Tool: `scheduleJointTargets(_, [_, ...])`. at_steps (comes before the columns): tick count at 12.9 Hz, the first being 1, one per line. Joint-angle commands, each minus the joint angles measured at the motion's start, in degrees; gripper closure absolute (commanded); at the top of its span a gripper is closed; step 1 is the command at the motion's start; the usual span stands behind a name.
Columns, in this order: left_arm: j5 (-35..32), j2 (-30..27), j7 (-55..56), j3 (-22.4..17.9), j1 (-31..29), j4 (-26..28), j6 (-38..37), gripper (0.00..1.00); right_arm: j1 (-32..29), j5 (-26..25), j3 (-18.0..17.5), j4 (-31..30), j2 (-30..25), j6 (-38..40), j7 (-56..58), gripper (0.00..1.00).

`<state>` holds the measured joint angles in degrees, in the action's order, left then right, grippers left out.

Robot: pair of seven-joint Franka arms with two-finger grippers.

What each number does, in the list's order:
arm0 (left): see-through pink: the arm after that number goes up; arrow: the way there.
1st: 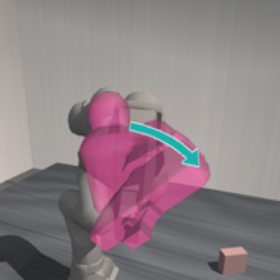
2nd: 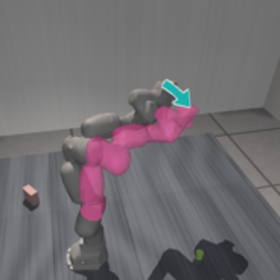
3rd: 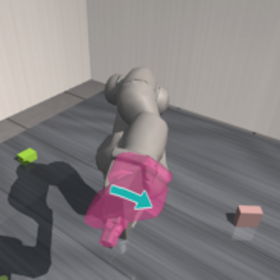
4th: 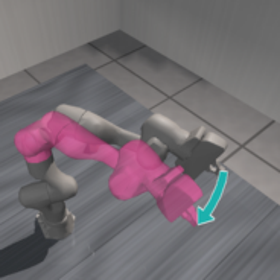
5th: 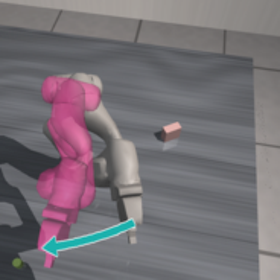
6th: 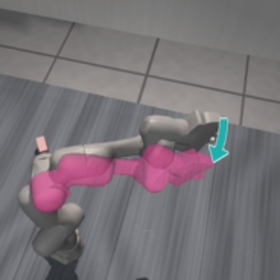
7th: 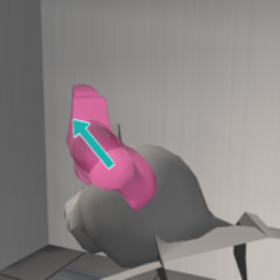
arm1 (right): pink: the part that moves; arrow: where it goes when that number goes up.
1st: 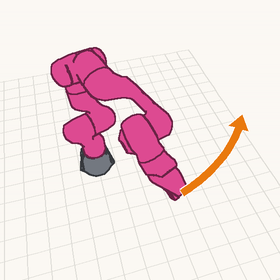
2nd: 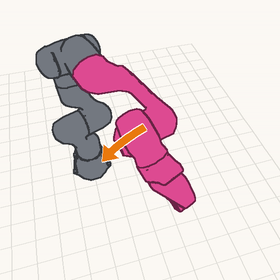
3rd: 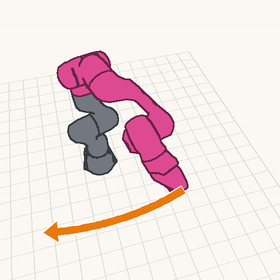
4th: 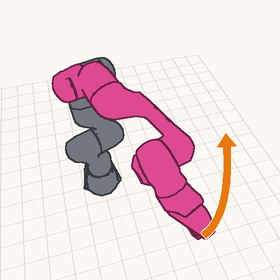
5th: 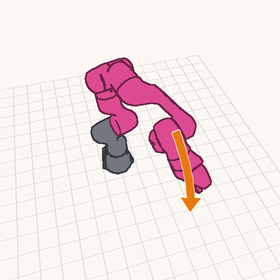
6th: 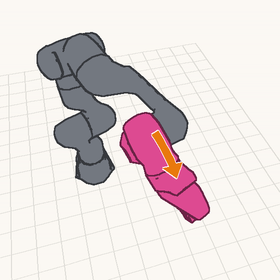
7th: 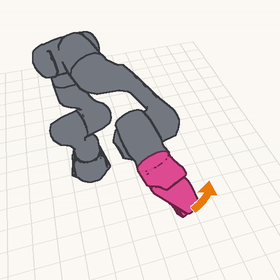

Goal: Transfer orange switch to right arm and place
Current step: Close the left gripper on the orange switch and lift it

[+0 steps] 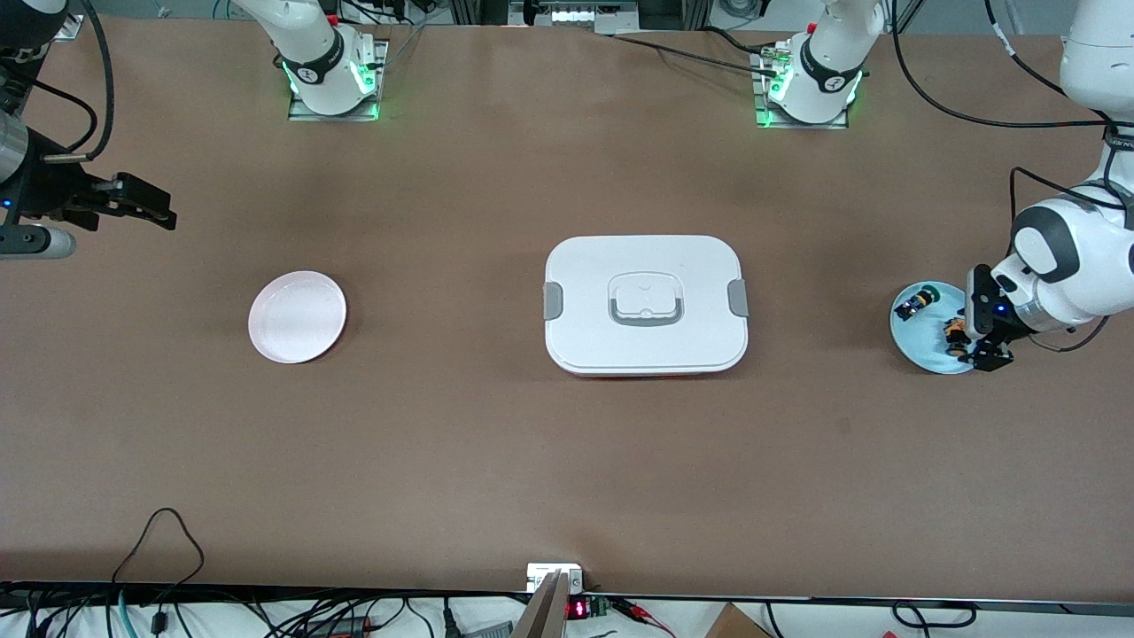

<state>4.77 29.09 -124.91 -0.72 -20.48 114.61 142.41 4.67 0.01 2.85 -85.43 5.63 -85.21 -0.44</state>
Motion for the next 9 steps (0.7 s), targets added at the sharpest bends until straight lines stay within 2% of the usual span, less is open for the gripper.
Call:
scheduleJointTargets(1, [1.91,1.93,-2.18,-0.07,-0.17,-1.49,-0.21,0.00,-0.27,0.00,-0.21,0.00,0.08,-0.22,-0.61,0.00])
scheduleJointTargets(8, [2.61,3.34,-2.09,-0.07,-0.70,-1.49,1.11,0.00,-0.27,-0.09,-0.21,0.00,0.35,-0.13,-0.61,0.00])
scheduleJointTargets(9, [2.61,3.34,-2.09,-0.07,-0.70,-1.49,1.11,0.03,-0.36,0.08,-0.13,0.08,0.35,-0.05,-0.61,0.00])
